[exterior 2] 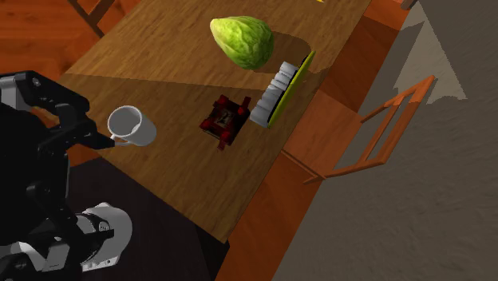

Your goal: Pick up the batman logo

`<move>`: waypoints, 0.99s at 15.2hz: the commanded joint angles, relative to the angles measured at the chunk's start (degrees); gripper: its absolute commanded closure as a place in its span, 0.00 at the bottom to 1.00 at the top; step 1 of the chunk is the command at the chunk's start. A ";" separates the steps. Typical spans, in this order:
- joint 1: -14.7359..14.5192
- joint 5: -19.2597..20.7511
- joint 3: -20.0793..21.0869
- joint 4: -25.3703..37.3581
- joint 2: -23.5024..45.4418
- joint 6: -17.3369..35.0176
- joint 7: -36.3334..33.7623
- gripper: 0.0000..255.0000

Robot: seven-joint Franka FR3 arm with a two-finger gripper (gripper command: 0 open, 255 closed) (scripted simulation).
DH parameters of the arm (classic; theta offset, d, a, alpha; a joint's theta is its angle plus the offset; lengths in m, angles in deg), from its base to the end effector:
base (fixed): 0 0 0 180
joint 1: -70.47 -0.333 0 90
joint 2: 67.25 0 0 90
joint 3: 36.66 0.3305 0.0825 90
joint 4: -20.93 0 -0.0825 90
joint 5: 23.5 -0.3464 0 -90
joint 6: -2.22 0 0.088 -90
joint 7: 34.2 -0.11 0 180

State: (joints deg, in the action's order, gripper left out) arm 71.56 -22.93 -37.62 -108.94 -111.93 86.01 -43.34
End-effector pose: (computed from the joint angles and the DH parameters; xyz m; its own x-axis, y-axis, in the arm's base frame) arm 0.2496 -0.0124 0.6251 0.9815 -0.1901 -0.0245 -0.1901 -0.9818 0.0020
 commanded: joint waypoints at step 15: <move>-5.42 -0.86 -0.93 8.07 26.28 19.14 12.60 0.00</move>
State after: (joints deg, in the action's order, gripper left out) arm 66.58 -23.59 -38.70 -101.92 -87.78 103.95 -31.52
